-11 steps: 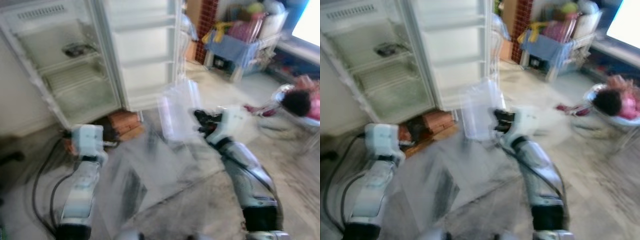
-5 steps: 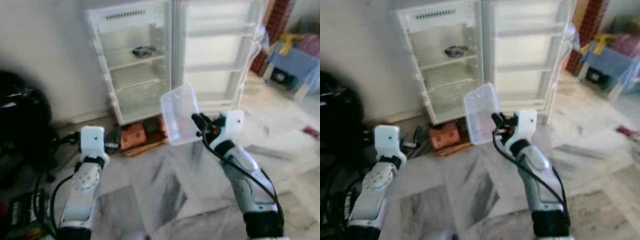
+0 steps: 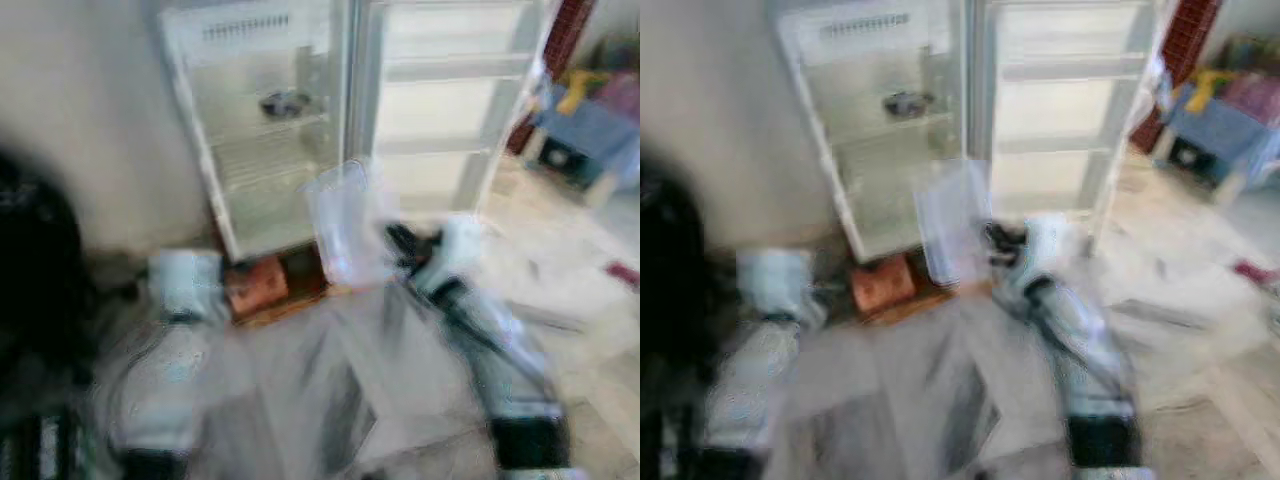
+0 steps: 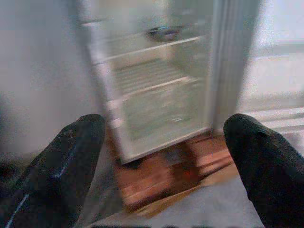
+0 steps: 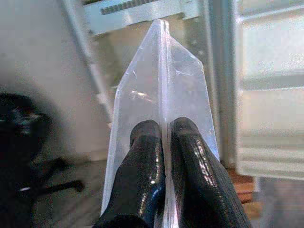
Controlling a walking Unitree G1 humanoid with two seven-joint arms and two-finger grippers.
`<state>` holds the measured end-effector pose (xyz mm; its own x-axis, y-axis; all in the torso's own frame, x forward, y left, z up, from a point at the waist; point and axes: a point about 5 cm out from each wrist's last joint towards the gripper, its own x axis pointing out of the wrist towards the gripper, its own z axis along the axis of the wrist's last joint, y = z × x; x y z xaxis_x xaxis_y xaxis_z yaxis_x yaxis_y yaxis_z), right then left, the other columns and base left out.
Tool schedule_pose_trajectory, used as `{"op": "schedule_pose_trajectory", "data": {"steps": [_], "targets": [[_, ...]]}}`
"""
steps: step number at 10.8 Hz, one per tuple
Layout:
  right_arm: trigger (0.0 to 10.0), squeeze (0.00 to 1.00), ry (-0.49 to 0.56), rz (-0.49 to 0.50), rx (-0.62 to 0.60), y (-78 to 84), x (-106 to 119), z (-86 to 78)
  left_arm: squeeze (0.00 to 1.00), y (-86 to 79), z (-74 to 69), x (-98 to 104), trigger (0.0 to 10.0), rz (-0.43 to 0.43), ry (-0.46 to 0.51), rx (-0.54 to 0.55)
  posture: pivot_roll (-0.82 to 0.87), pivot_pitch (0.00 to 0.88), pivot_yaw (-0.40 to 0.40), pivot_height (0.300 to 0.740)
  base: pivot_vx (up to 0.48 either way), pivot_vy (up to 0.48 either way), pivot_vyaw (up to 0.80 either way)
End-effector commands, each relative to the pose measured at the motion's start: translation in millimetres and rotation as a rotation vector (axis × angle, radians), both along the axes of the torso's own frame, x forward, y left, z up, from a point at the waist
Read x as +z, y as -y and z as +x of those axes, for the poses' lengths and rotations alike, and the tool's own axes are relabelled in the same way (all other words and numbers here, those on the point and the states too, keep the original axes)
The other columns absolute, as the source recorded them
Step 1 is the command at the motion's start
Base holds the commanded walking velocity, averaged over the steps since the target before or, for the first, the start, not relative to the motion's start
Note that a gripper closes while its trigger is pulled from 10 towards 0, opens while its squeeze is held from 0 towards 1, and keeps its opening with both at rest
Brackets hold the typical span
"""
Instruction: Restocking fridge
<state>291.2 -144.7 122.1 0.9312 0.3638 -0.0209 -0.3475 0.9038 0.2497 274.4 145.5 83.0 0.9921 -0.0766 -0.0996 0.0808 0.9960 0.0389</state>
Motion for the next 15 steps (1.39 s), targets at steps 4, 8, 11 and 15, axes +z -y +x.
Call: {"op": "schedule_pose_trajectory", "data": {"steps": [4, 8, 11, 15], "targets": [[10.0, 0.00, 0.003, 0.005, 0.154, -32.6, 8.3, 13.2, 0.00, -11.5, -7.7, 3.7, 10.0, 0.002, 0.048, 0.123, 0.14, 0.000, -0.138, 0.740, 0.000, 0.000, 0.00], [10.0, 0.00, 0.007, 0.047, 0.081, -31.9, 5.0, 8.6, 0.00, -20.1, -5.4, 3.2, 10.0, 0.040, 0.035, 0.076, 0.10, 0.000, -0.039, 0.740, 0.293, 0.000, 0.00], [10.0, 0.00, 0.025, 0.074, -0.019, -21.8, 4.9, 8.0, 0.00, -12.8, 7.8, 6.7, 10.0, 0.079, 0.020, 0.008, 0.06, 0.000, 0.041, 0.740, 0.139, 0.000, 0.00], [10.0, 0.00, 0.034, 0.064, 0.011, -28.0, 4.5, 5.5, 0.00, -11.5, 7.7, 6.7, 10.0, 0.092, 0.014, 0.009, 0.07, 0.000, 0.038, 0.740, 0.477, 0.000, 0.60]]}}
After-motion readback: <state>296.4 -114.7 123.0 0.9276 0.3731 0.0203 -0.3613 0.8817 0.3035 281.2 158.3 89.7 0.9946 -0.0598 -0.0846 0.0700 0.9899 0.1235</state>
